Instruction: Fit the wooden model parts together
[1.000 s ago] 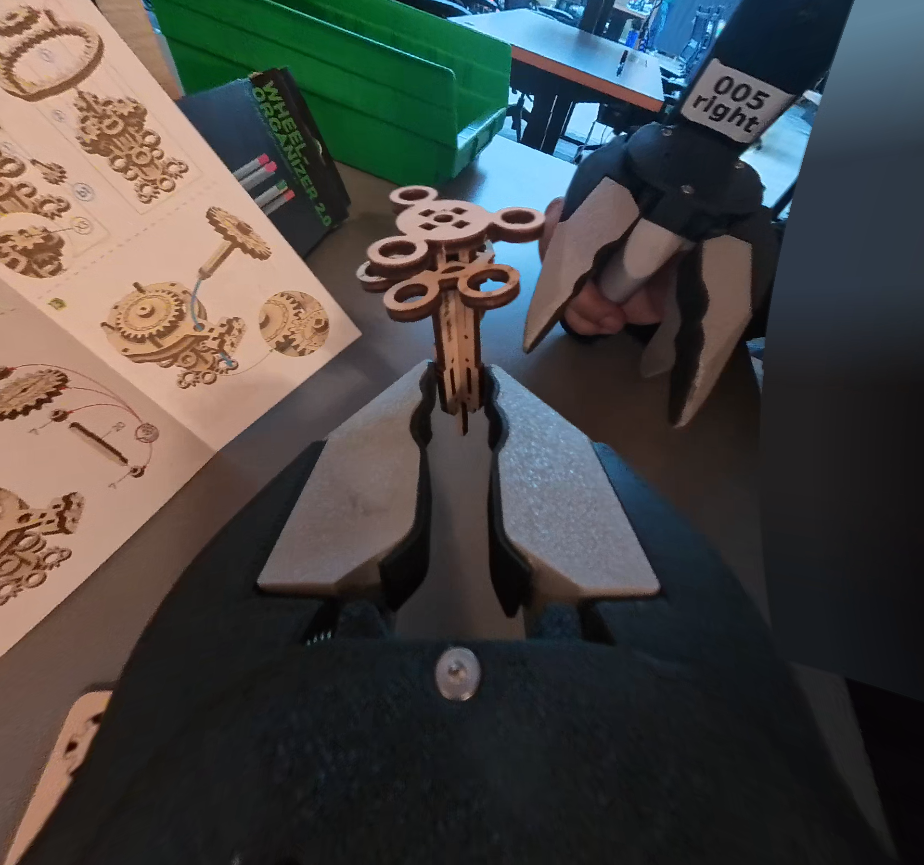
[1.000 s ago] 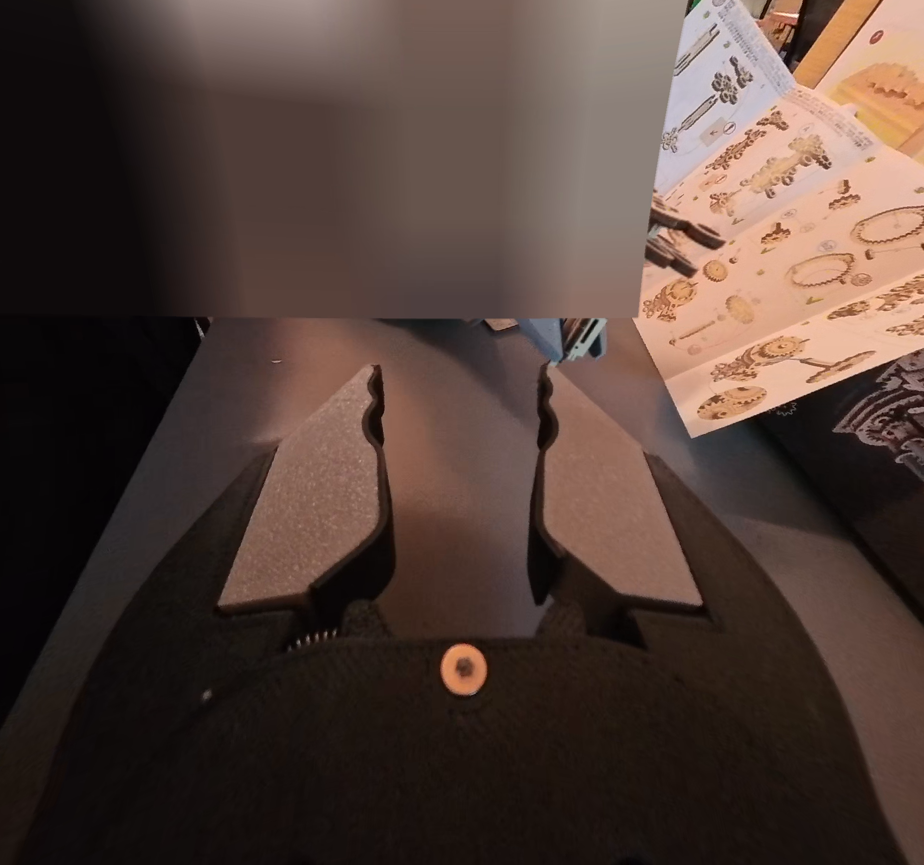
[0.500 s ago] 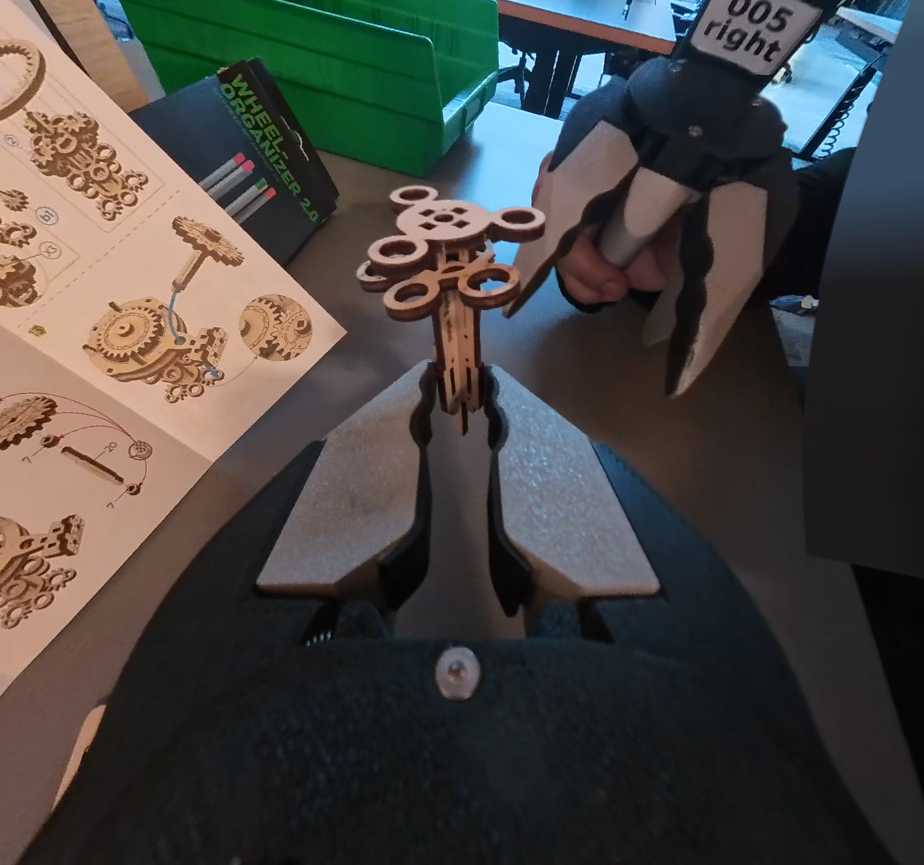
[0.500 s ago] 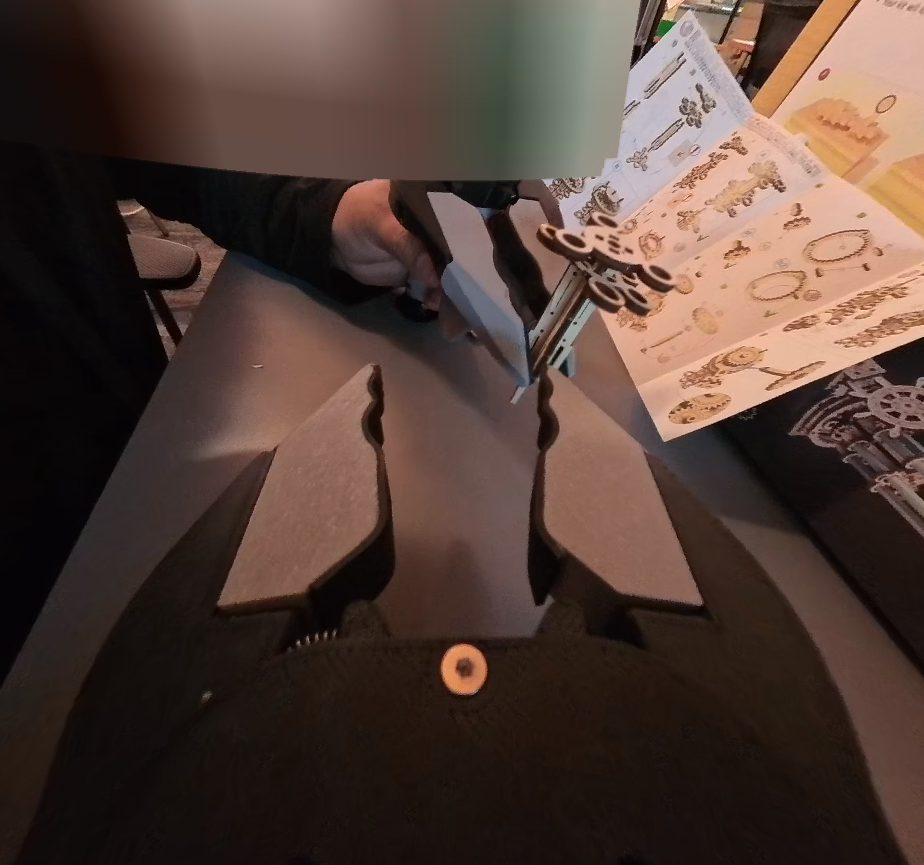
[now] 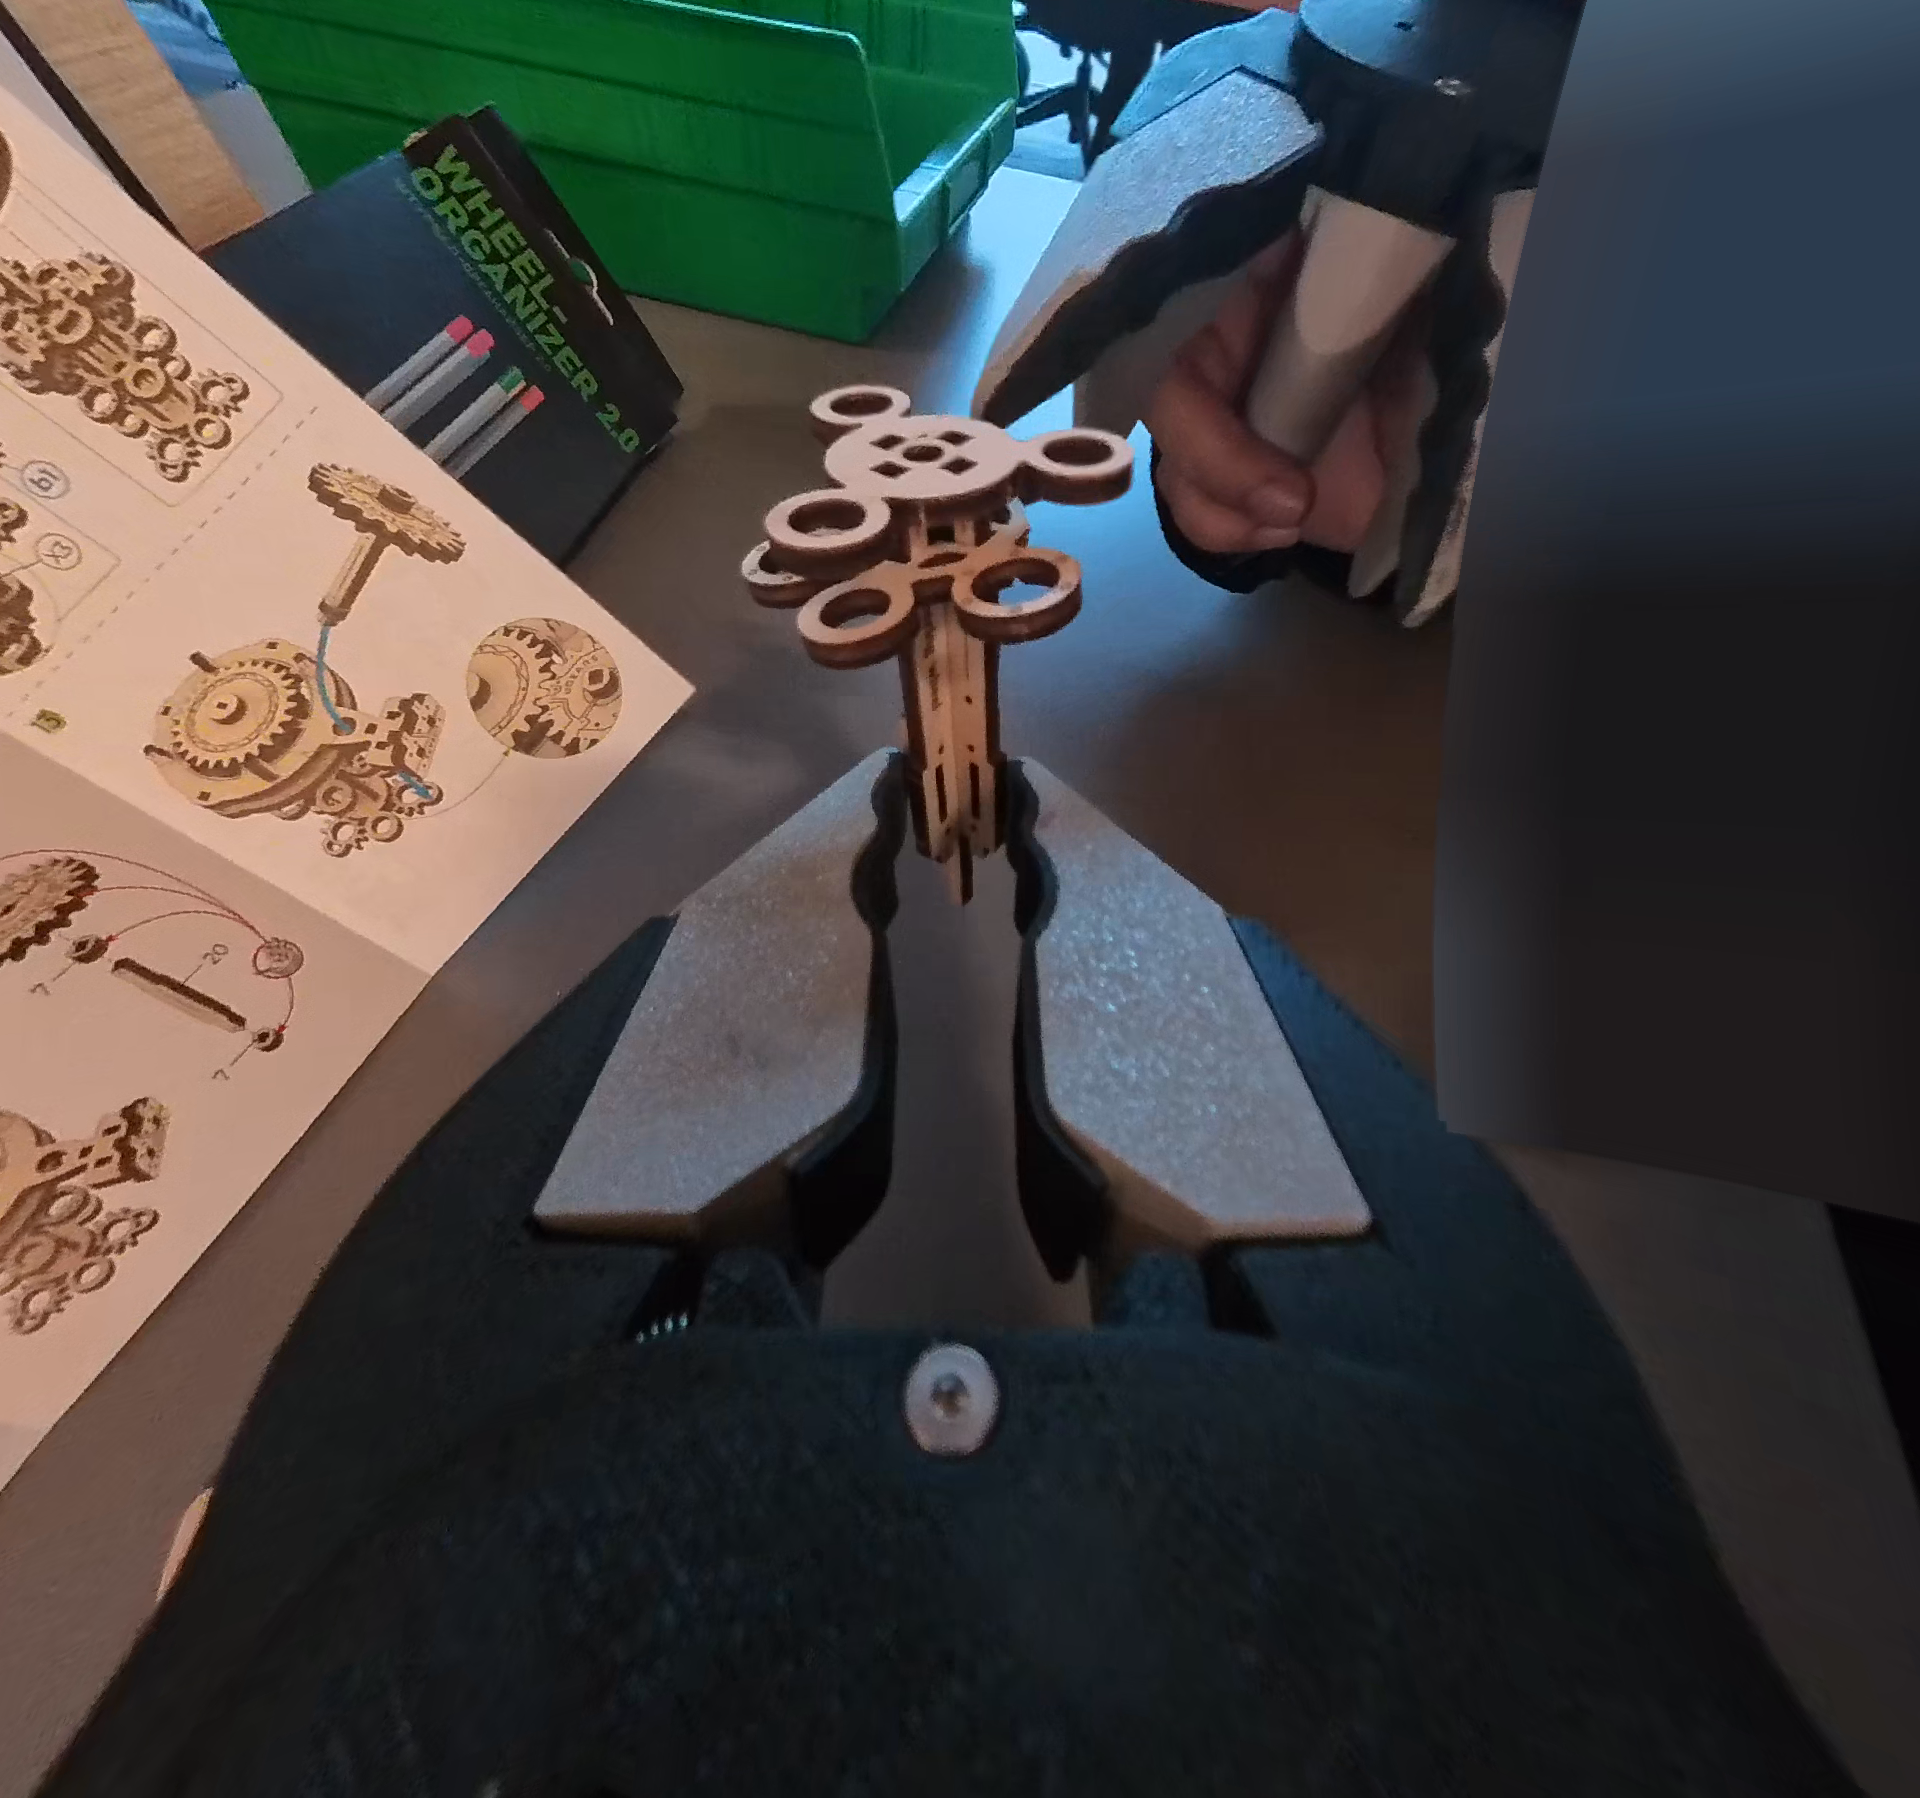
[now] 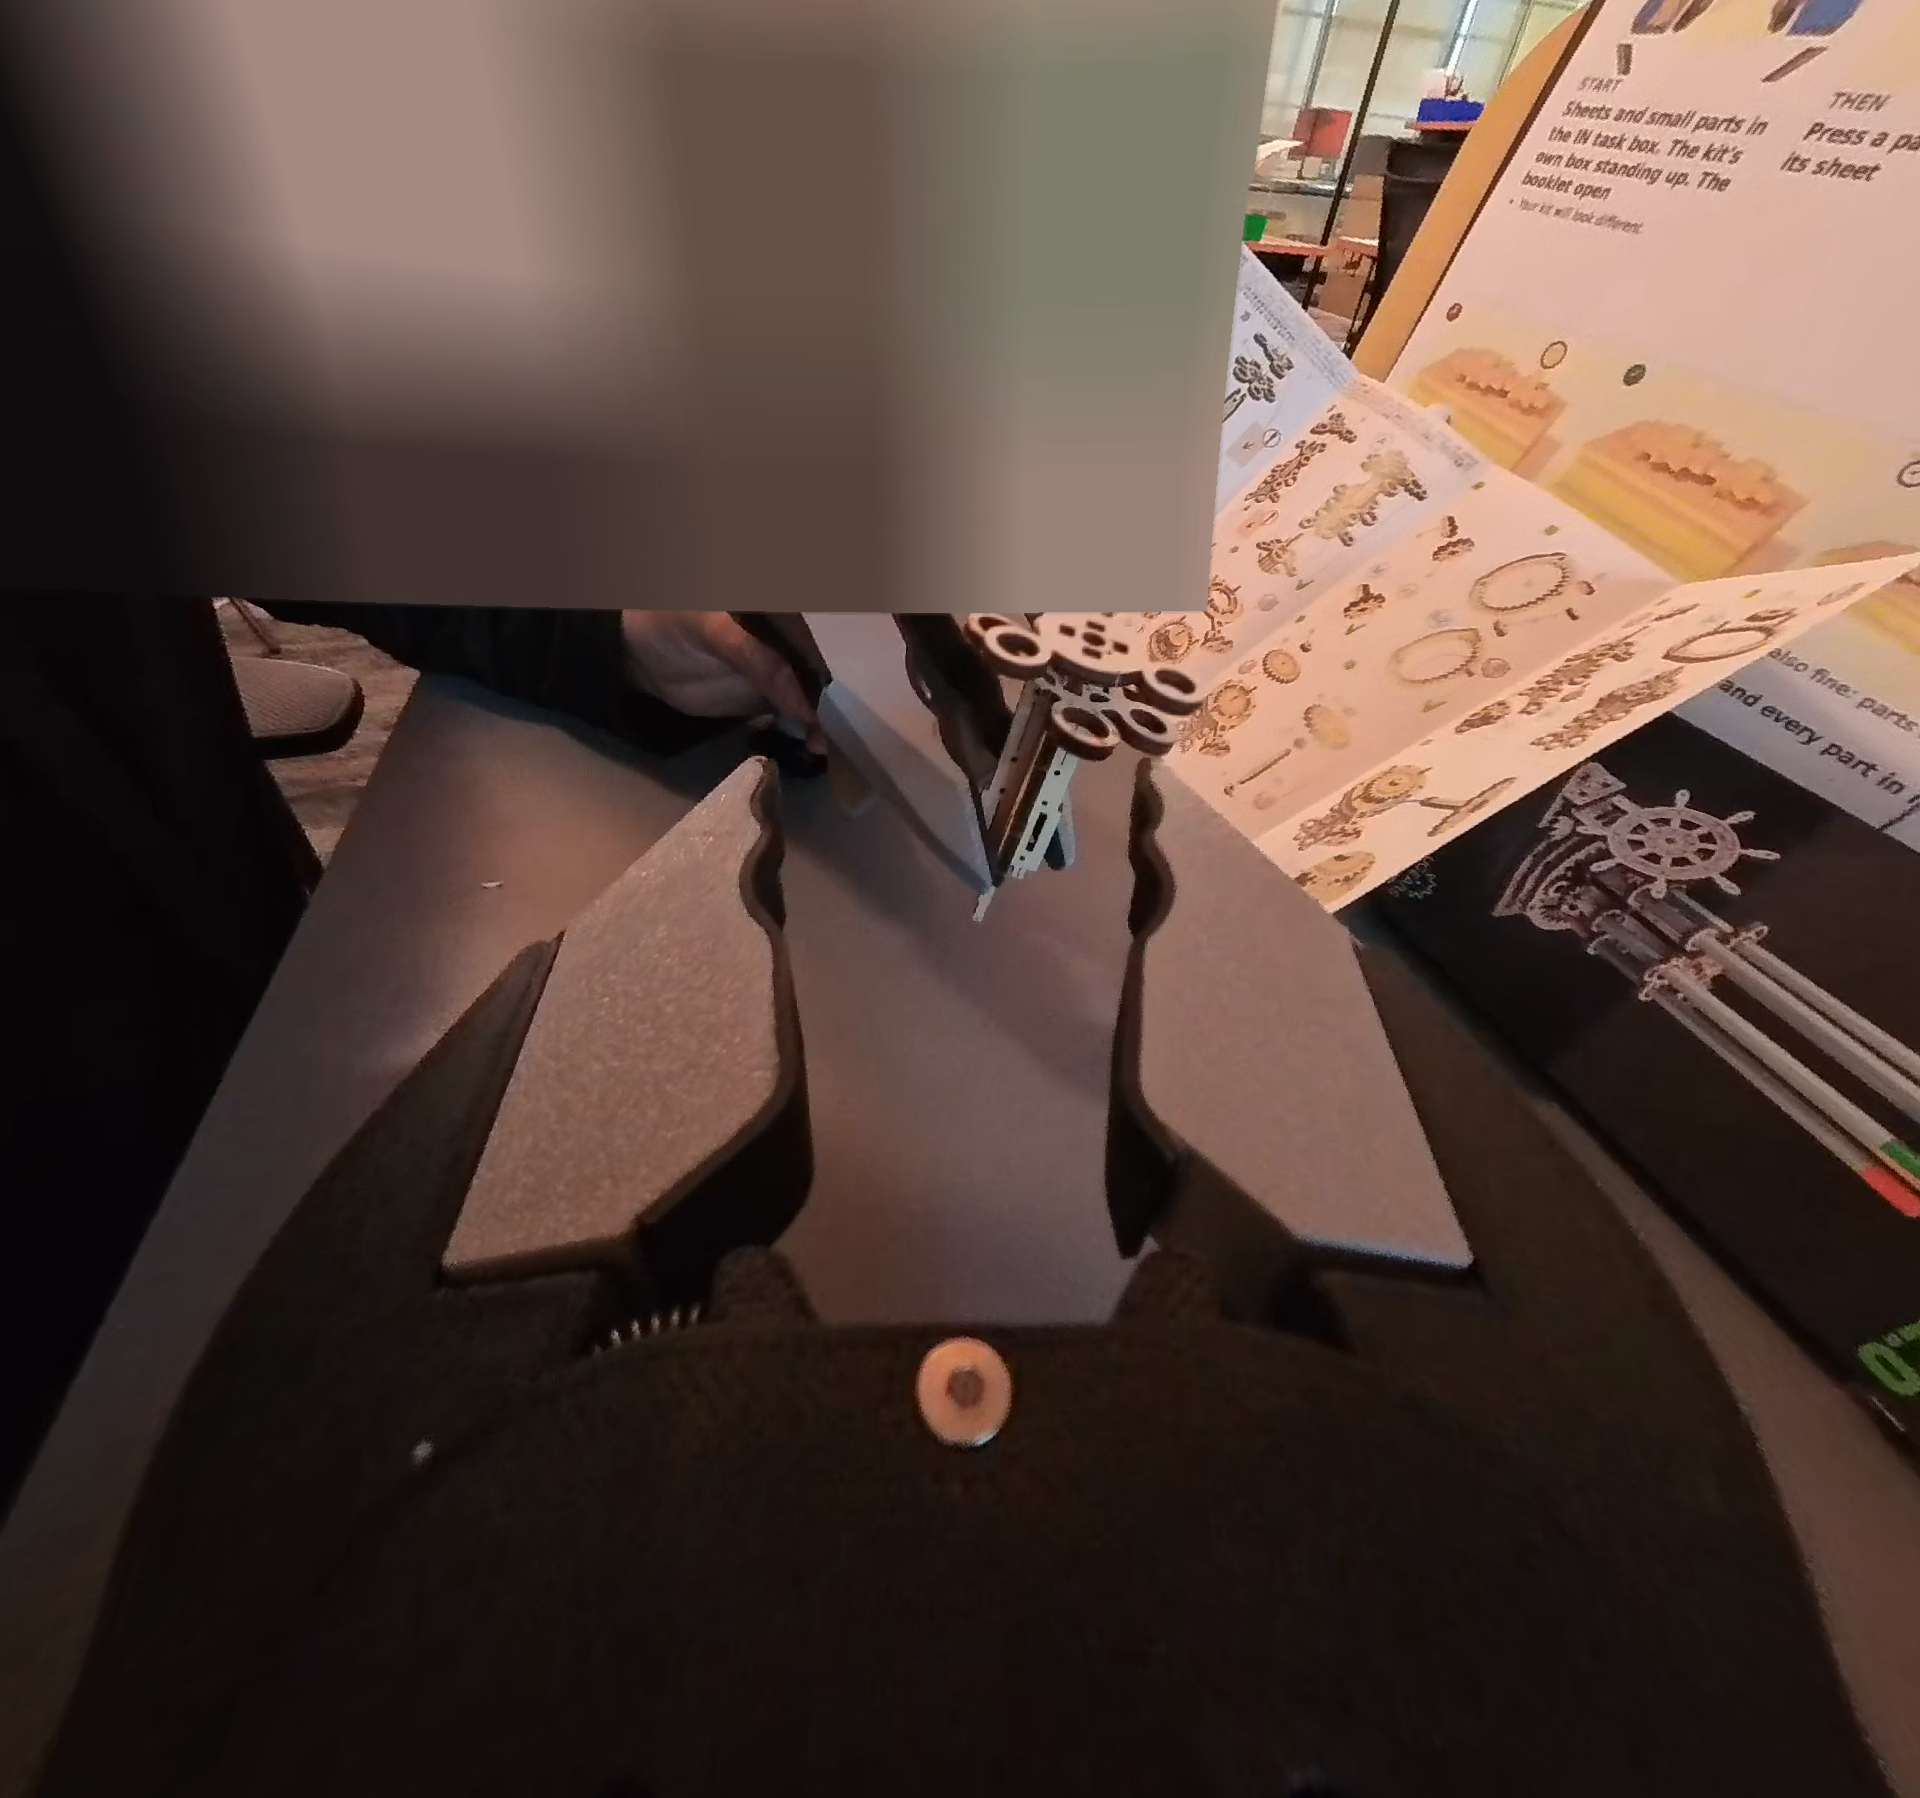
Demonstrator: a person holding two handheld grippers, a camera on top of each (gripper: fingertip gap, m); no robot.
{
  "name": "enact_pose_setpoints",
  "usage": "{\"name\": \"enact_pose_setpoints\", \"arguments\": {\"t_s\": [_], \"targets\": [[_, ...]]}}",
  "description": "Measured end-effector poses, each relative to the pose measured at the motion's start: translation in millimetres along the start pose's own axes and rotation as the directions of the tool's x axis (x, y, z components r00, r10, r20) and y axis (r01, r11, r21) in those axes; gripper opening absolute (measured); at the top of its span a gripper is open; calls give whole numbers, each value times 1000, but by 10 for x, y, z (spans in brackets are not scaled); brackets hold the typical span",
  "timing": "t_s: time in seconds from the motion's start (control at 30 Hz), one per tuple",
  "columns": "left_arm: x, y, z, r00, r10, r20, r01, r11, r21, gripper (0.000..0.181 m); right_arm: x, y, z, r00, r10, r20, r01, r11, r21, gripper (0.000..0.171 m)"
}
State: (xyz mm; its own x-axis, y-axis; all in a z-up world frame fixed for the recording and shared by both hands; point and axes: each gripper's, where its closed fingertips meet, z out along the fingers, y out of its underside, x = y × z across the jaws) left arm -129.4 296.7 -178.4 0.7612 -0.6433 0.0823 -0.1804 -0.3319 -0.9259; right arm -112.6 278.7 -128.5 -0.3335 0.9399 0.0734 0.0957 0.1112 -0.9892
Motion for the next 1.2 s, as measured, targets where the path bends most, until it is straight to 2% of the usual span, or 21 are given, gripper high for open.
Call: {"name": "enact_pose_setpoints", "arguments": {"t_s": [0.87, 1.2], "targets": [[43, 2, 16, 1000, 13, -6, -13, 1000, -5, 16, -13, 57, 26, 1000, -18, 11, 18, 1000, -25, 63], [103, -32, 1, 998, 59, -3, -59, 998, 19, 15, 292, 114, -17, 997, 40, -65, -41, 999, -18, 64]]}}
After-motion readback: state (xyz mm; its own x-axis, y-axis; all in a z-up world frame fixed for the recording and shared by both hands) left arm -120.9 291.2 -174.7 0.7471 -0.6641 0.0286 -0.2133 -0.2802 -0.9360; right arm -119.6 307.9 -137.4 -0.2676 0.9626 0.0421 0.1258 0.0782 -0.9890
